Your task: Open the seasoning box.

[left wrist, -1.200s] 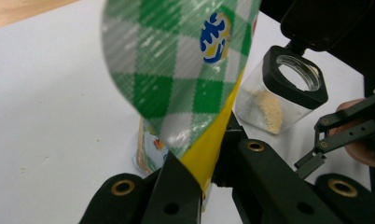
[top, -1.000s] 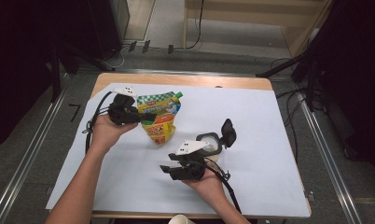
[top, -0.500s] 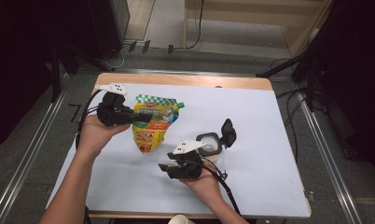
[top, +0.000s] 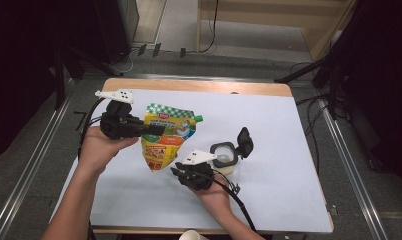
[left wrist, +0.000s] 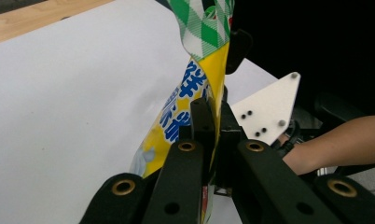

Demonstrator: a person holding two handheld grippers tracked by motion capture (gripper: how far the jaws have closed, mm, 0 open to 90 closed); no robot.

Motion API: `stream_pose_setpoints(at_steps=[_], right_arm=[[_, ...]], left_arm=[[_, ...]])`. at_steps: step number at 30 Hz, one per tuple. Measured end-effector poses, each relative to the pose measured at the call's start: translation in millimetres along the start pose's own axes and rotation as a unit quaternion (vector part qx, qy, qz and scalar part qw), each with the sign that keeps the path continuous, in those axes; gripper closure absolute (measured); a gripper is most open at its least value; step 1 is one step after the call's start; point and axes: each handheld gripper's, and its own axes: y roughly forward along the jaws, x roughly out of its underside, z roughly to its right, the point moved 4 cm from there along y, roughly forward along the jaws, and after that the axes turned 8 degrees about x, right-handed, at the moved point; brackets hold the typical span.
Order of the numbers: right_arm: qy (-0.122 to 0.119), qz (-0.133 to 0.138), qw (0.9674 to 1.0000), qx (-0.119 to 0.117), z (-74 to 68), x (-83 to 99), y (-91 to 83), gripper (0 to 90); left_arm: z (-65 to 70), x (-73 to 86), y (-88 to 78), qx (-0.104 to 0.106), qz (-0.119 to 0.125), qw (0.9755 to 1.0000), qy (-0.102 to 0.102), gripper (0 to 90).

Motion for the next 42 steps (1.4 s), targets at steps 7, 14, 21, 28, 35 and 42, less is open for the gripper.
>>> stream_pose_setpoints(at_steps=[7, 14, 21, 28, 35, 42], right_arm=[[0.013, 0.027, 0.9992, 0.028, 4.5, 0.6, 0.1, 83.4], [0.017, 0.039, 0.9985, 0.033, 7.0, 0.9, -1.5, 81.5], [0.007, 0.052, 0.9985, 0.016, 1.4, -1.8, -3.2, 76.4], [0.005, 0.064, 0.9975, 0.028, 3.3, 1.8, -2.3, 82.6], [-0.014, 0.071, 0.9972, 0.021, -3.5, 1.0, -4.8, 78.5], [-0.037, 0.079, 0.9961, 0.019, -15.7, -4.1, -10.1, 69.4]], left_arm=[[16.0, -5.6, -0.1, 0.025, 0.01, 0.9996, 0.002, 90.0], [18.3, -6.8, 4.2, 0.05, 0.017, 0.9986, -0.009, 90.0], [15.4, -5.9, 5.1, 0.06, 0.027, 0.9973, -0.032, 90.0], [17.6, -8.0, 3.8, 0.076, 0.041, 0.9956, -0.037, 90.0], [12.0, -5.9, 11.3, 0.042, 0.032, 0.9978, -0.039, 90.0], [16.4, -5.8, 26.4, 0.012, 0.01, 0.9998, -0.014, 87.9]])
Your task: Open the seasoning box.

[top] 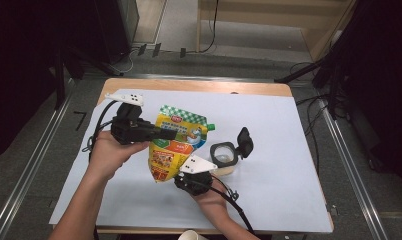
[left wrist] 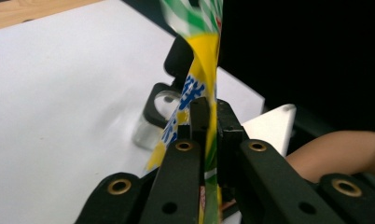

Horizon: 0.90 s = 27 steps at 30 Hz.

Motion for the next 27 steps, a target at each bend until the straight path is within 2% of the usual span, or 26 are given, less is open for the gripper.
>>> stream_pose_setpoints(at_steps=[2, 5, 10, 14, 15, 19, 21, 24, 27], right_arm=[[-0.002, 0.007, 1.0, -0.005, -1.8, -3.1, -3.5, 68.9], [-0.004, 0.011, 0.9998, -0.015, -5.2, -6.0, -7.8, 68.1], [0.001, 0.009, 0.9993, -0.037, -12.6, -8.4, -12.5, 66.3], [-0.01, 0.009, 0.9992, -0.037, -17.5, -12.4, -17.8, 64.8], [-0.006, 0.008, 0.9992, -0.039, -19.7, -13.0, -19.5, 64.7], [-0.008, 0.008, 0.999, -0.043, -24.0, -14.2, -23.2, 64.0], [-0.006, 0.005, 0.999, -0.044, -23.8, -13.3, -23.3, 64.0], [0.003, -0.001, 0.9988, -0.049, -22.9, -12.5, -23.7, 63.8], [0.013, -0.004, 0.9981, -0.06, -23.2, -12.8, -24.7, 63.7]], left_arm=[[-1.2, 0.6, 2.9, -0.009, 0.0, 1.0, 0.004, 85.3], [-1.8, 1.1, 6.5, -0.012, 0.002, 0.9999, 0.009, 84.4], [0.8, 3.4, 20.6, -0.031, -0.008, 0.9989, 0.033, 80.0], [5.0, 4.1, 30.5, -0.025, -0.012, 0.9985, 0.048, 78.5], [6.0, 4.3, 32.8, -0.022, -0.013, 0.9984, 0.05, 77.8], [6.4, 4.3, 39.5, -0.017, -0.025, 0.9992, 0.028, 75.0], [5.4, 4.9, 41.0, -0.019, -0.027, 0.9991, 0.026, 75.2], [3.8, 5.6, 45.0, -0.017, -0.027, 0.9993, 0.019, 74.6], [2.5, 5.1, 47.2, -0.008, -0.027, 0.9996, 0.001, 73.1]])
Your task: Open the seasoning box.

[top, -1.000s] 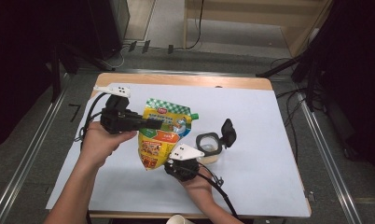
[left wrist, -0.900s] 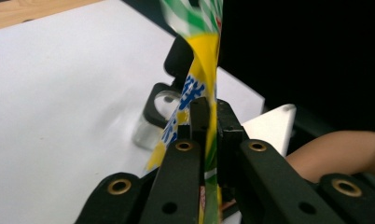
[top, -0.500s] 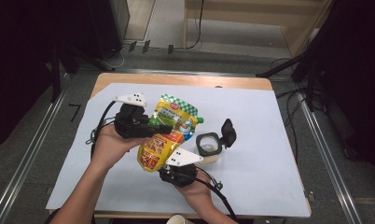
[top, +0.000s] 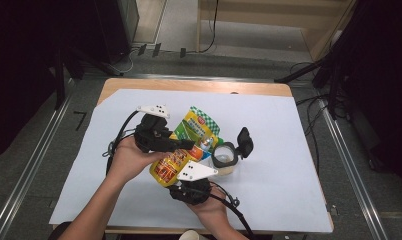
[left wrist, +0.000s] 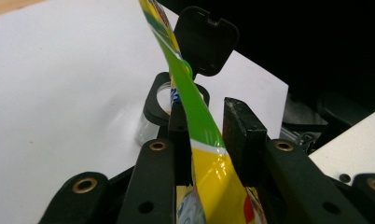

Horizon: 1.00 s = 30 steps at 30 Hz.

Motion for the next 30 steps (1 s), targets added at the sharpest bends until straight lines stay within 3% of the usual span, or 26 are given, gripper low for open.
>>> stream_pose_setpoints(at_steps=[4, 7, 20, 25, 30], right_arm=[[0.009, 0.001, 0.9999, -0.01, 0.2, -1.1, -1.6, 63.4], [0.017, 0.0, 0.9997, -0.016, -1.2, -2.1, -2.9, 62.9], [0.023, -0.01, 0.9994, -0.025, -1.7, -0.2, -3.4, 61.2], [0.003, -0.016, 0.9993, -0.032, -2.3, 1.8, -3.3, 56.7], [0.001, -0.02, 0.9991, -0.036, -2.6, 4.0, -2.3, 57.0]], left_arm=[[-1.6, -1.6, 3.4, 0.015, 0.006, 0.9997, -0.019, 70.5], [-0.6, -2.6, 8.4, 0.018, 0.002, 0.9996, -0.02, 68.8], [-2.0, -5.9, 31.8, 0.001, -0.025, 0.9989, -0.039, 67.5], [-6.6, -6.4, 38.0, 0.005, -0.037, 0.9977, -0.057, 68.7], [-9.3, -6.6, 40.2, 0.006, -0.043, 0.9967, -0.068, 68.9]])
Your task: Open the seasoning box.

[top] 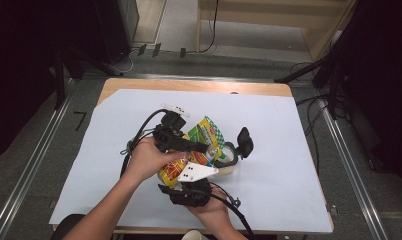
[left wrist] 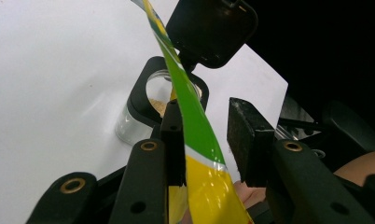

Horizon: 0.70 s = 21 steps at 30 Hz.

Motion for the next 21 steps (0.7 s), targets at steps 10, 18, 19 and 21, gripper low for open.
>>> stream_pose_setpoints(at_steps=[10, 18, 19, 21], right_arm=[[-0.001, -0.007, 1.0, -0.006, 2.8, -1.0, -0.3, 60.1], [0.021, 0.006, 0.9993, -0.029, 6.6, -11.5, -4.3, 58.7], [0.02, 0.008, 0.9994, -0.029, 6.6, -12.7, -5.4, 57.9], [0.006, 0.009, 0.9995, -0.029, 5.4, -13.5, -7.1, 54.9]], left_arm=[[-3.8, -4.6, 3.9, -0.002, -0.016, 0.9999, -0.006, 67.6], [-7.4, -20.1, 3.6, -0.003, -0.04, 0.9981, -0.046, 68.9], [-6.9, -21.0, 3.0, -0.005, -0.04, 0.9982, -0.045, 69.2], [-6.6, -21.2, 2.5, -0.006, -0.037, 0.9983, -0.045, 69.6]])
